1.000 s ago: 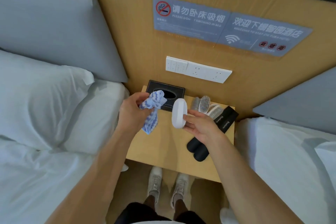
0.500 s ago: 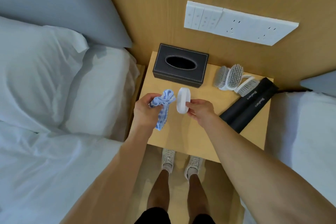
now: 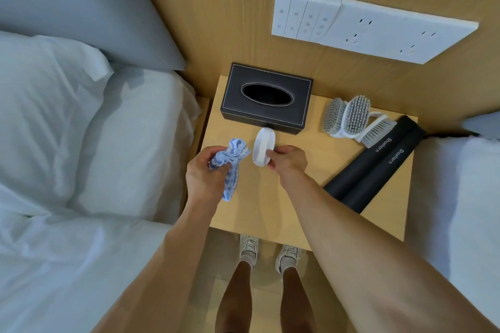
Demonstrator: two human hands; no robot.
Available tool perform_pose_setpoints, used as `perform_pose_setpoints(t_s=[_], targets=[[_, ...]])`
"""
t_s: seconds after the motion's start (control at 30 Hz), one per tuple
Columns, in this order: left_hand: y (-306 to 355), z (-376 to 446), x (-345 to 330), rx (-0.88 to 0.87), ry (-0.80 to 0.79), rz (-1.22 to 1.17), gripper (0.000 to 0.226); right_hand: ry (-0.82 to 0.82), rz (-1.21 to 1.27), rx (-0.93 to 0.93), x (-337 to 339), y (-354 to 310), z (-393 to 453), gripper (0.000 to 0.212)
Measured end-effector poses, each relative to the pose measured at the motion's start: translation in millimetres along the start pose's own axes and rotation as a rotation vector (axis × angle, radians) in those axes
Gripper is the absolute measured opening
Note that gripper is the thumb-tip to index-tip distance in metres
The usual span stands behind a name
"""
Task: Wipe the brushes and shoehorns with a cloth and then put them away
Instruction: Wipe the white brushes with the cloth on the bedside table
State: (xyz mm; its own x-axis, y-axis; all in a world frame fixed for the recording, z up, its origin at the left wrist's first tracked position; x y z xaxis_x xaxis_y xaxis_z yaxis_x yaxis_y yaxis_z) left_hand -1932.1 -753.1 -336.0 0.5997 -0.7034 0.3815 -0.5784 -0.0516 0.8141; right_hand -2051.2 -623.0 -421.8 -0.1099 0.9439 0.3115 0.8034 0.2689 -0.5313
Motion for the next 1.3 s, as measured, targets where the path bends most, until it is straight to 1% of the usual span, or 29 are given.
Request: perform_pose_setpoints(t_s=[0.13,0.3,0.33,0.4,0.47,0.5,0.57,0.63,0.7,0.73,0.8,0.87,0.93,0.97,1.1,1.17,1.23,1.3], targets=[[1,2,-1,-0.021,-0.006,0.004,0.038,0.019,-0.067,0.003,-6,-4,3,0.022],[5,1,-4,-0.034,-0.017,-0.010,0.039,0.038,-0.189,0.024,-2,-15,2,0.049],[6,1,-5,-0.039,-0.018,-0.014,0.040,0.049,-0.213,0.035,3,-17,0,0.048],[9,1,-6,-0.039,-0.019,-0.020,0.041,0.117,-0.253,0.096,20,-21,-2,0.033],[13,0,-9,-0.030,-0.027,-0.031,0.043,0.247,-0.282,0.199,44,-28,-4,0.020],[16,0,-10,-0.033,-0.032,-0.035,0.045,0.320,-0.296,0.253,57,-34,-6,0.020],[21,-1,-13,-0.052,-0.038,-0.035,0.048,0.452,-0.368,0.355,80,-47,-5,0.032],[25,-2,-17,-0.074,-0.042,-0.032,0.047,0.570,-0.489,0.435,100,-63,2,0.050],[27,-3,-21,-0.093,-0.036,-0.031,0.043,0.650,-0.603,0.501,115,-79,13,0.065],[28,-4,-22,-0.098,-0.033,-0.029,0.041,0.662,-0.653,0.516,120,-86,19,0.070],[28,-6,-24,-0.103,-0.030,-0.018,0.039,0.602,-0.743,0.511,126,-97,31,0.079],[27,-9,-24,-0.104,-0.026,-0.011,0.038,0.479,-0.838,0.510,127,-103,41,0.084],[27,-13,-24,-0.108,-0.029,-0.011,0.038,0.379,-0.903,0.509,126,-107,49,0.084],[27,-14,-23,-0.111,-0.032,-0.011,0.038,0.353,-0.897,0.505,126,-108,52,0.081],[31,-21,-18,-0.125,-0.034,-0.019,0.040,0.316,-0.716,0.456,131,-111,58,0.062],[36,-24,-15,-0.126,-0.028,-0.019,0.043,0.333,-0.603,0.436,138,-111,55,0.056],[44,-28,-13,-0.128,-0.028,-0.024,0.041,0.349,-0.485,0.405,150,-112,46,0.056],[55,-32,-10,-0.134,-0.039,-0.020,0.036,0.294,-0.284,0.318,164,-112,30,0.062]])
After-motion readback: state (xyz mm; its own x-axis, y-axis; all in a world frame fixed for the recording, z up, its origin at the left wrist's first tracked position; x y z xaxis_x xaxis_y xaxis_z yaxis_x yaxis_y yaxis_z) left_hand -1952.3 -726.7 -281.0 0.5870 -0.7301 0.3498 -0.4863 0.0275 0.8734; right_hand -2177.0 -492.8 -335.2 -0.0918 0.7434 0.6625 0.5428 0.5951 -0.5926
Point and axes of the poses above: each hand's wrist, its own z-axis towards the middle knuckle, its own x-axis out of the back of the hand, y = z × x, the point moved 1 cm from there along z, towards the middle knuckle, and after that the axes turned 4 degrees about y, right-handed, at the moved point
